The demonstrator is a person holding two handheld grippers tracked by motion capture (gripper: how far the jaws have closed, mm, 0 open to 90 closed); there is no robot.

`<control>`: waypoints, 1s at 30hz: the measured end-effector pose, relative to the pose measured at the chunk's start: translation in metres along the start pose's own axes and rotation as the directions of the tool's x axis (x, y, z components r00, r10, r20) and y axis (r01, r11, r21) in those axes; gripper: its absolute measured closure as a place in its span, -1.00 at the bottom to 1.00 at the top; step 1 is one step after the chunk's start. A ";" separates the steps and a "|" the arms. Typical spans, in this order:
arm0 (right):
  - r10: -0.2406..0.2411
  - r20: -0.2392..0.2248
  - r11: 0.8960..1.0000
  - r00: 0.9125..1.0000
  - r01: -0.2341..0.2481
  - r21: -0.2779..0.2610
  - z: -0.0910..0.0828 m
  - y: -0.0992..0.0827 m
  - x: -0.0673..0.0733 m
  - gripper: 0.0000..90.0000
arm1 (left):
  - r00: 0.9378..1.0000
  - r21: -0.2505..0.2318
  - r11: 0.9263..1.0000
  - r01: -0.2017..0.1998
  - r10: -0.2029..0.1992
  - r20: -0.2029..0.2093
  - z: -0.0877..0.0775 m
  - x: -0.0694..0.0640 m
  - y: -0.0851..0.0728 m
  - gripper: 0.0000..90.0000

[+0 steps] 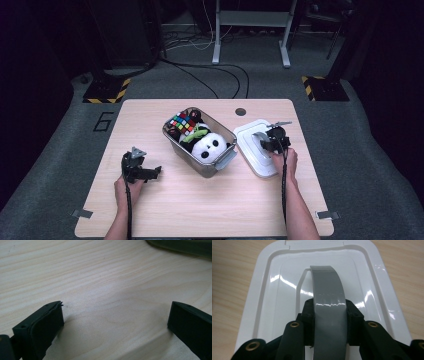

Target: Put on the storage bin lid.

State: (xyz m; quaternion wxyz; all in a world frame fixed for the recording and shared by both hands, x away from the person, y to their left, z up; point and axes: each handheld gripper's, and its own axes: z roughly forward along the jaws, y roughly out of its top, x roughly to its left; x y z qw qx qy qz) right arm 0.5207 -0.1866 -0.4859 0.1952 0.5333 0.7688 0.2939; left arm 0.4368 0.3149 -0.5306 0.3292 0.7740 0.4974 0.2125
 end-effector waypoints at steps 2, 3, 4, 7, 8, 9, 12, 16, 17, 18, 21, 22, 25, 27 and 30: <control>0.004 0.000 1.000 1.000 -0.004 -0.001 -0.003 0.001 0.002 0.48 | 1.000 0.000 1.000 -0.002 0.002 0.001 0.000 0.000 0.000 -1.00; -0.008 -0.015 1.000 1.000 0.008 -0.017 -0.010 0.004 0.002 0.48 | 1.000 0.000 1.000 0.000 0.000 0.000 0.000 0.000 0.000 -1.00; -0.004 -0.017 1.000 1.000 0.004 -0.017 -0.012 0.005 0.003 0.48 | 1.000 0.000 1.000 -0.001 0.001 -0.001 0.000 0.000 0.000 -1.00; -0.027 -0.020 0.999 0.999 0.026 -0.033 -0.022 0.009 0.005 0.48 | 1.000 0.000 1.000 0.000 0.000 0.000 0.000 0.000 0.000 -1.00; -0.032 -0.022 0.999 0.999 0.031 -0.033 -0.025 0.010 0.005 0.48 | 1.000 0.000 1.000 0.000 0.000 0.000 0.000 0.000 0.000 -1.00; -0.029 -0.022 0.999 0.999 0.029 -0.032 -0.028 0.012 0.005 0.48 | 1.000 0.000 1.000 0.000 0.000 0.000 0.000 0.000 0.000 -1.00; -0.037 -0.027 0.999 0.999 0.036 -0.037 -0.033 0.014 0.004 0.48 | 1.000 0.000 1.000 0.000 0.000 0.000 0.000 0.000 0.000 -1.00; -0.040 -0.024 0.998 0.999 0.039 -0.042 -0.043 0.020 0.001 0.48 | 1.000 0.003 1.000 -0.003 0.003 0.003 0.000 0.000 0.000 -1.00; -0.039 -0.028 0.998 0.999 0.038 -0.047 -0.046 0.021 0.000 0.48 | 1.000 0.001 1.000 -0.003 0.003 0.001 0.000 0.000 0.000 -1.00; -0.040 -0.030 0.998 0.999 0.039 -0.055 -0.049 0.023 -0.001 0.48 | 1.000 0.001 1.000 -0.003 0.003 0.001 0.000 0.000 0.000 -1.00; -0.035 -0.038 0.997 0.999 0.032 -0.070 -0.057 0.027 -0.003 0.48 | 1.000 0.005 1.000 -0.004 0.004 0.004 0.000 0.000 0.000 -1.00; -0.034 -0.036 0.997 0.999 0.032 -0.071 -0.059 0.028 -0.003 0.48 | 1.000 0.001 1.000 -0.004 0.004 0.001 0.000 0.000 0.000 -1.00; -0.043 -0.027 0.996 0.999 0.041 -0.073 -0.066 0.033 -0.003 0.48 | 1.000 0.001 1.000 -0.002 0.002 0.002 0.000 0.000 0.000 -1.00; -0.046 -0.027 0.996 0.999 0.044 -0.079 -0.070 0.036 -0.003 0.48 | 1.000 0.003 1.000 -0.004 0.004 0.004 0.000 0.000 0.000 -1.00; -0.049 -0.022 0.995 0.999 0.047 -0.088 -0.076 0.043 -0.003 0.48 | 1.000 0.003 1.000 -0.004 0.004 0.003 0.000 0.000 0.000 -1.00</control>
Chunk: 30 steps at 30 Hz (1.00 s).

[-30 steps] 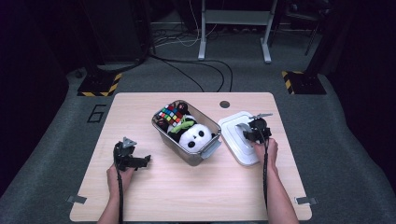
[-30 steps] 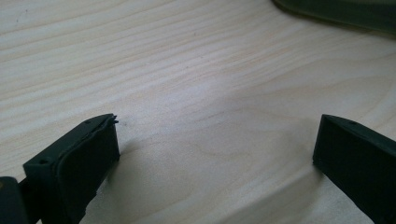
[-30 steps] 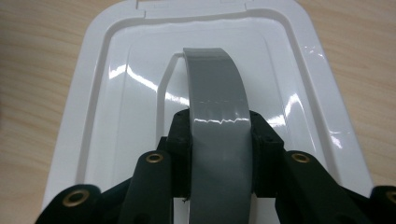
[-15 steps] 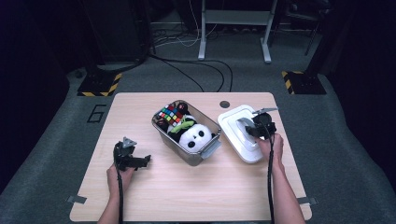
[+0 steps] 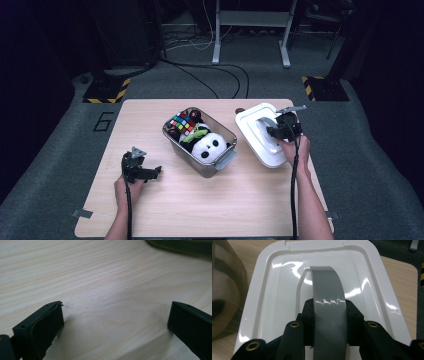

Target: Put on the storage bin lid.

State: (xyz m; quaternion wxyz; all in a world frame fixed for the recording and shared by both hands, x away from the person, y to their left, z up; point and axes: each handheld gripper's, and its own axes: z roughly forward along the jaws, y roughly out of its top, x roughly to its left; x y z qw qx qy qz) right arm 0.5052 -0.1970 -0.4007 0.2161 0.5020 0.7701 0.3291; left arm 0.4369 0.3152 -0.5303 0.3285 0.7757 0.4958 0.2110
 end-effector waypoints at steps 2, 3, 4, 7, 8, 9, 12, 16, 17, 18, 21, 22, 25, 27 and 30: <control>-0.001 0.000 1.000 1.000 0.001 -0.003 -0.002 0.002 0.000 0.48 | 1.000 -0.002 1.000 0.000 0.000 -0.003 0.000 0.000 0.000 -1.00; 0.001 0.000 1.000 1.000 -0.001 -0.015 -0.007 0.008 0.001 0.48 | 1.000 -0.004 1.000 0.004 -0.004 -0.004 0.000 0.000 0.000 -1.00; 0.003 -0.001 1.000 1.000 -0.003 -0.022 -0.009 0.009 0.001 0.48 | 1.000 -0.003 1.000 0.004 -0.004 -0.004 0.000 0.000 0.000 -1.00; 0.016 -0.004 0.999 1.000 -0.016 -0.036 -0.015 0.014 0.002 0.48 | 1.000 0.000 1.000 0.004 -0.004 -0.002 0.000 0.000 0.000 -1.00; 0.004 -0.005 0.999 1.000 -0.004 -0.043 -0.017 0.016 0.001 0.48 | 1.000 0.000 1.000 0.004 -0.004 -0.002 0.000 0.000 0.000 -1.00; 0.005 -0.005 0.999 1.000 -0.005 -0.037 -0.018 0.017 0.002 0.48 | 1.000 0.000 1.000 0.004 -0.004 -0.002 0.000 0.000 0.000 -1.00; -0.012 -0.002 0.999 1.000 0.012 -0.043 -0.022 0.023 0.005 0.48 | 1.000 0.001 1.000 0.003 -0.003 -0.002 0.000 0.000 0.000 -1.00; -0.013 -0.023 0.998 1.000 0.011 -0.063 -0.028 0.033 0.012 0.48 | 1.000 -0.003 1.000 0.004 -0.004 -0.006 0.001 0.001 0.000 -1.00; -0.013 -0.023 0.998 1.000 0.011 -0.063 -0.028 0.033 0.012 0.48 | 1.000 -0.003 1.000 0.004 -0.004 -0.006 0.001 0.001 0.000 -1.00; -0.021 -0.028 0.997 0.999 0.019 -0.068 -0.029 0.036 0.015 0.48 | 1.000 -0.009 1.000 0.016 -0.016 -0.010 0.002 0.001 0.001 -1.00; -0.039 -0.046 0.996 0.998 0.035 -0.080 -0.033 0.045 0.024 0.48 | 1.000 -0.005 1.000 0.012 -0.012 -0.014 0.002 0.002 0.001 -1.00; -0.052 -0.049 0.995 0.997 0.048 -0.084 -0.034 0.048 0.028 0.48 | 1.000 -0.003 1.000 0.012 -0.013 -0.013 0.002 0.002 0.001 -1.00; -0.059 -0.065 0.995 0.996 0.053 -0.090 -0.035 0.054 0.036 0.48 | 1.000 -0.002 1.000 0.010 -0.010 -0.007 0.002 0.002 0.001 -1.00; -0.073 -0.075 0.994 0.994 0.066 -0.092 -0.035 0.058 0.043 0.48 | 1.000 -0.002 1.000 0.010 -0.010 -0.007 0.002 0.002 0.001 -1.00; -0.075 -0.090 0.993 0.993 0.066 -0.100 -0.033 0.062 0.051 0.48 | 1.000 -0.002 1.000 0.010 -0.010 -0.007 0.002 0.002 0.001 -1.00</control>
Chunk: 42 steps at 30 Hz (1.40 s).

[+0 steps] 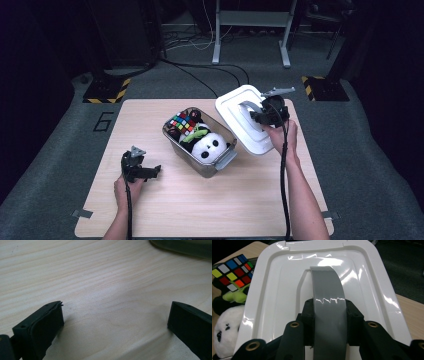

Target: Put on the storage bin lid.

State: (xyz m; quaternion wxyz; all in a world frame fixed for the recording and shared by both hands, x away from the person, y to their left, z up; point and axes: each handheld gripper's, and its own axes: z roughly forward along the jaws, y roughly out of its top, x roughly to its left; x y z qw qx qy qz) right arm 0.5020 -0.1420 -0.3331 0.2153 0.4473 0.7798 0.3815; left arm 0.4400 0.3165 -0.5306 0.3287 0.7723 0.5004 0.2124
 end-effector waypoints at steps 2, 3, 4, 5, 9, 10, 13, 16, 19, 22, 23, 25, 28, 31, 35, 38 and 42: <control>-0.009 -0.014 1.000 1.000 0.009 -0.004 0.003 0.002 0.004 0.48 | 1.000 0.000 1.000 0.000 0.000 0.000 0.000 0.000 0.000 -1.00; -0.009 -0.014 1.000 1.000 0.009 -0.004 0.003 0.002 0.004 0.48 | 1.000 0.000 1.000 0.000 0.000 0.000 0.000 0.000 0.000 -1.00; -0.015 -0.019 1.000 1.000 0.015 0.002 0.007 0.006 0.011 0.48 | 1.000 0.000 1.000 0.000 0.000 0.000 0.000 0.000 0.000 -1.00; -0.027 -0.023 1.000 0.999 0.027 0.001 0.008 0.007 0.012 0.48 | 1.000 0.000 1.000 0.000 0.000 0.000 0.000 0.000 0.000 -1.00; -0.028 -0.052 1.000 0.998 0.028 -0.008 0.013 0.011 0.022 0.48 | 1.000 0.000 1.000 -0.001 0.001 -0.001 0.000 0.000 0.000 -1.00; -0.026 -0.055 1.000 0.998 0.026 -0.009 0.015 0.012 0.024 0.48 | 1.000 0.010 1.000 -0.014 0.014 0.001 -0.001 0.001 0.000 -1.00; -0.033 -0.068 0.999 0.997 0.032 -0.009 0.018 0.014 0.032 0.48 | 1.000 0.009 1.000 -0.013 0.013 0.000 -0.001 0.001 0.000 -1.00; -0.040 -0.077 0.999 0.996 0.040 -0.005 0.022 0.017 0.042 0.48 | 1.000 0.009 1.000 -0.014 0.014 0.000 -0.001 0.001 0.000 -1.00; -0.044 -0.087 0.999 0.995 0.044 -0.010 0.024 0.019 0.047 0.48 | 1.000 0.009 1.000 -0.014 0.014 0.000 -0.001 0.001 0.000 -1.00; -0.052 -0.104 0.999 0.993 0.050 -0.020 0.027 0.023 0.057 0.48 | 1.000 0.009 1.000 -0.013 0.013 0.000 -0.001 0.001 0.000 -1.00; -0.051 -0.107 0.999 0.993 0.049 -0.023 0.028 0.023 0.060 0.48 | 1.000 0.009 1.000 -0.013 0.013 0.001 -0.001 0.001 0.000 -1.00; -0.059 -0.114 0.998 0.992 0.056 -0.023 0.030 0.025 0.065 0.48 | 1.000 0.010 1.000 -0.013 0.013 0.001 -0.001 0.001 0.000 -1.00; -0.071 -0.119 0.997 0.990 0.069 -0.021 0.032 0.027 0.071 0.48 | 1.000 0.009 1.000 -0.012 0.012 0.001 -0.001 0.001 0.000 -1.00; -0.071 -0.133 0.997 0.989 0.069 -0.017 0.037 0.029 0.080 0.48 | 1.000 0.009 1.000 -0.013 0.013 0.002 -0.001 0.001 0.000 -1.00; -0.083 -0.151 0.997 0.985 0.083 -0.006 0.045 0.031 0.092 0.48 | 1.000 0.007 1.000 0.000 0.000 0.005 0.000 0.000 0.000 -1.00; -0.083 -0.157 0.997 0.984 0.083 -0.006 0.047 0.033 0.099 0.48 | 1.000 0.007 1.000 0.000 0.000 0.005 0.000 0.000 0.000 -1.00; -0.089 -0.165 0.996 0.982 0.089 -0.008 0.050 0.033 0.106 0.48 | 1.000 0.007 1.000 0.000 0.000 0.004 0.000 0.000 0.000 -1.00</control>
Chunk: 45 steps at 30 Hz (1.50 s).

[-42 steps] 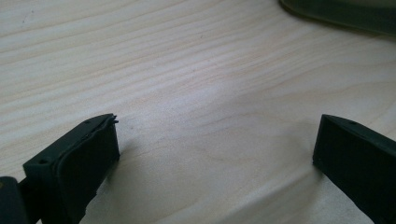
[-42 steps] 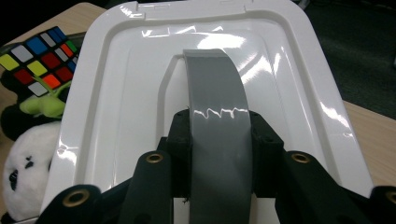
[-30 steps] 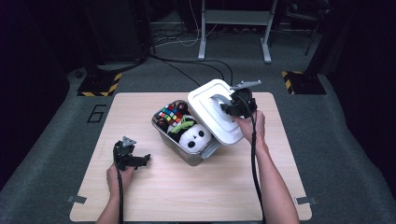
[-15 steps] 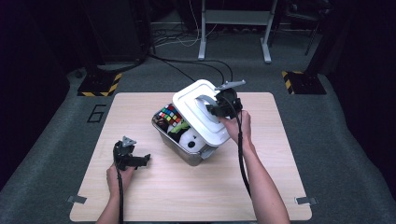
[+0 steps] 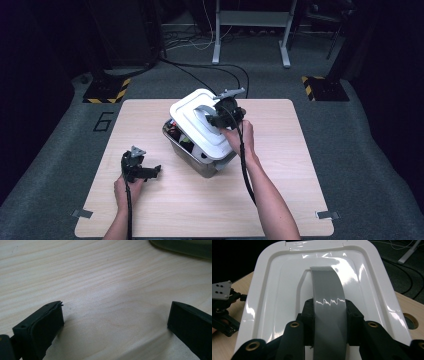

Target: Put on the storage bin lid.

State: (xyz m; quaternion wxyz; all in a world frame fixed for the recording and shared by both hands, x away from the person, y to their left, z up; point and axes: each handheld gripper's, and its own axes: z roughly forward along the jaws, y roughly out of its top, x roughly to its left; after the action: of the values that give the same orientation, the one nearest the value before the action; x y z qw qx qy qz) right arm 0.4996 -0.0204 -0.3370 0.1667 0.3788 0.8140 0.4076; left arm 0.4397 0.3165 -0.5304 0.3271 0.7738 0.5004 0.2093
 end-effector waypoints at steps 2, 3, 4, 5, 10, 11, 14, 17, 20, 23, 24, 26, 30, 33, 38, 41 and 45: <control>-0.014 -0.013 1.000 1.000 0.014 0.009 0.006 0.000 0.007 0.48 | 1.000 0.000 1.000 0.000 0.000 0.000 0.000 0.000 0.000 -1.00; -0.012 -0.016 1.000 1.000 0.012 0.010 0.007 0.000 0.009 0.48 | 1.000 0.001 1.000 0.000 0.000 0.000 0.000 0.000 0.000 -1.00; -0.011 -0.020 1.000 1.000 0.012 0.014 0.009 0.000 0.011 0.48 | 1.000 0.001 1.000 0.000 0.000 0.000 0.000 0.000 0.000 -1.00; -0.011 -0.020 1.000 1.000 0.012 0.014 0.009 0.000 0.011 0.48 | 1.000 0.001 1.000 0.000 0.000 0.000 0.000 0.000 0.000 -1.00; -0.029 -0.030 0.999 0.999 0.030 0.032 0.019 0.000 0.022 0.48 | 1.000 0.001 1.000 -0.001 0.001 0.000 0.000 0.000 0.000 -1.00; -0.030 -0.033 0.999 0.999 0.031 0.031 0.022 0.000 0.023 0.48 | 1.000 0.001 1.000 -0.001 0.001 0.001 0.000 0.000 0.000 -1.00; -0.038 -0.030 0.998 0.999 0.040 0.051 0.030 -0.005 0.027 0.48 | 1.000 0.000 1.000 -0.001 0.001 0.001 0.000 0.000 0.000 -1.00; -0.037 -0.040 0.998 0.999 0.039 0.053 0.034 -0.009 0.027 0.48 | 1.000 0.001 1.000 0.000 0.000 0.002 0.000 0.000 0.000 -1.00; -0.050 -0.045 0.997 0.998 0.052 0.052 0.036 -0.012 0.032 0.49 | 1.000 0.002 1.000 0.000 0.000 0.002 0.000 0.000 0.000 -1.00; -0.050 -0.043 0.998 0.998 0.052 0.044 0.036 -0.016 0.032 0.49 | 1.000 0.002 1.000 0.000 0.000 0.001 0.000 0.000 0.000 -1.00; -0.025 -0.048 0.999 0.999 0.027 0.038 0.035 -0.019 0.029 0.49 | 1.000 0.001 1.000 0.000 0.000 0.001 0.000 0.000 0.000 -1.00; -0.008 -0.047 0.999 0.999 0.010 0.033 0.035 -0.023 0.025 0.49 | 1.000 0.001 1.000 0.000 0.000 0.001 0.000 0.000 0.000 -1.00; -0.010 -0.054 1.000 0.998 0.011 0.024 0.034 -0.025 0.025 0.49 | 1.000 0.002 1.000 -0.001 0.001 0.001 0.000 0.000 0.000 -1.00; -0.014 -0.059 1.000 0.998 0.016 0.023 0.035 -0.025 0.023 0.49 | 1.000 0.001 1.000 0.001 -0.001 0.002 0.000 0.000 0.000 -1.00; -0.035 -0.046 0.999 0.998 0.036 0.032 0.034 -0.023 0.025 0.48 | 1.000 0.001 1.000 0.000 0.000 0.002 0.000 0.000 0.000 -1.00; -0.051 -0.048 0.998 0.998 0.052 0.029 0.034 -0.020 0.024 0.47 | 1.000 0.001 1.000 0.001 -0.001 0.002 0.000 0.000 0.000 -1.00; -0.040 -0.059 0.999 0.997 0.042 0.031 0.033 -0.020 0.021 0.36 | 1.000 0.002 1.000 0.000 0.000 0.002 0.000 0.000 0.000 -1.00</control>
State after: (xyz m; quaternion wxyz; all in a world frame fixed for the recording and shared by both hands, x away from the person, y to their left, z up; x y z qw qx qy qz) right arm 0.4953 0.0055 -0.3718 0.1453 0.3525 0.8325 0.4020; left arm 0.4397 0.3166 -0.5303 0.3270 0.7744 0.5002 0.2080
